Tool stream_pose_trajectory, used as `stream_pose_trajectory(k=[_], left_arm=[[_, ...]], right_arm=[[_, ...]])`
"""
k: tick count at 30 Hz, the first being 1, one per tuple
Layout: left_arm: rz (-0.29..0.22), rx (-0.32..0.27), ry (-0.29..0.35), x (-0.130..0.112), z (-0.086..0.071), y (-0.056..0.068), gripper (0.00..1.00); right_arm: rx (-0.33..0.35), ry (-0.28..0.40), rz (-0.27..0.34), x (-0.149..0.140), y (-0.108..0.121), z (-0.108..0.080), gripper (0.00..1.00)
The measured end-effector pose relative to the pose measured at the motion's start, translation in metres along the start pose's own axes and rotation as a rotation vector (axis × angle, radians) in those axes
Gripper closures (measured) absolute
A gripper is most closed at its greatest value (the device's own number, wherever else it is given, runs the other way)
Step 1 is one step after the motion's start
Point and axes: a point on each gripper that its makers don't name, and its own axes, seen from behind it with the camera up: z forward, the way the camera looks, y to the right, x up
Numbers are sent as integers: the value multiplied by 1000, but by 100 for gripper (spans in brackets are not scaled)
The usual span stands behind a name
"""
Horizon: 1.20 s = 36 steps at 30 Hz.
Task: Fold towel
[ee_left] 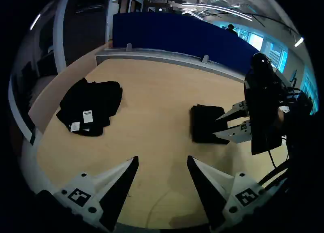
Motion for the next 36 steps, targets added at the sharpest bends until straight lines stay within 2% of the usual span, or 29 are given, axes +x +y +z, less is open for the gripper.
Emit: stream_pose_trajectory(k=[6,20,27,30,36], left_arm=[[4,-3,1,1,0,3,12],[12,-21,3,5,1,15,12],[14,-29,1,4,3,20,11],[13,-30,1,3,3,20,11],[9,-32,-1,1,4,21,12]], right_arm=[[-19,-13,34,-18,1,-9,35],[-78,-42,104,-65,0,-37,33],[-96,-55,135,-79,0,-42,33],[-101,-60,144,-84,0,-42,34],[-102,-66,164,-89,-1,-39,42]])
